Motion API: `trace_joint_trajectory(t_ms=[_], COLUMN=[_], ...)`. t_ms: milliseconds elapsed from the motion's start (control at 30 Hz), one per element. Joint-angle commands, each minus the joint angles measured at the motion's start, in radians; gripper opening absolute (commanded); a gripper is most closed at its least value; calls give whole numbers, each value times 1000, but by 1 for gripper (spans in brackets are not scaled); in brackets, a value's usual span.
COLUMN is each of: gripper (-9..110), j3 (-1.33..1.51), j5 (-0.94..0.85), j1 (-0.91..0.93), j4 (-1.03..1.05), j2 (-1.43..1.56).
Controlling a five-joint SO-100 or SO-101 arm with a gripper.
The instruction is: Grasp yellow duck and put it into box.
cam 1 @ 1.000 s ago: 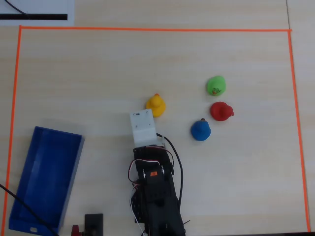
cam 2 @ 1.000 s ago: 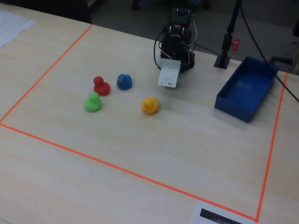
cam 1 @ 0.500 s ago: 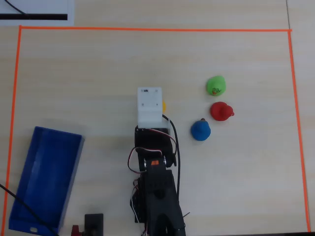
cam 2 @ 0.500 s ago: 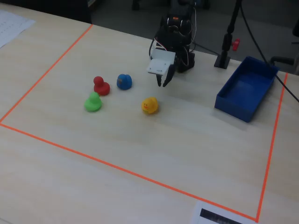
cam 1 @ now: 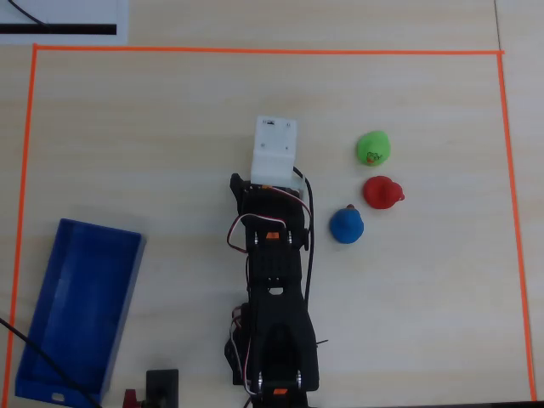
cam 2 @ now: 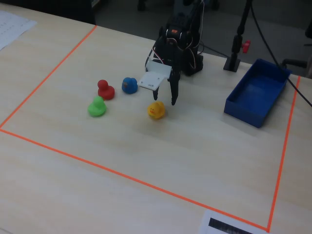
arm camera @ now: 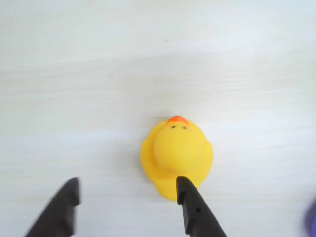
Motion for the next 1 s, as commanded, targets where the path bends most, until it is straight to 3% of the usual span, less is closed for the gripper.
trace_joint_trajectory(t_ms=[0,433,800,900,967], gripper=[32,34,33,29,3], j3=[-55,-196,-130,-155,-176], j5=[-5,5,-21,-21,-18], j1=[32,87,144,149,152], j4=[-48,-138,-206,-183,-170], j2=[-17,-314,-408,-423,-434])
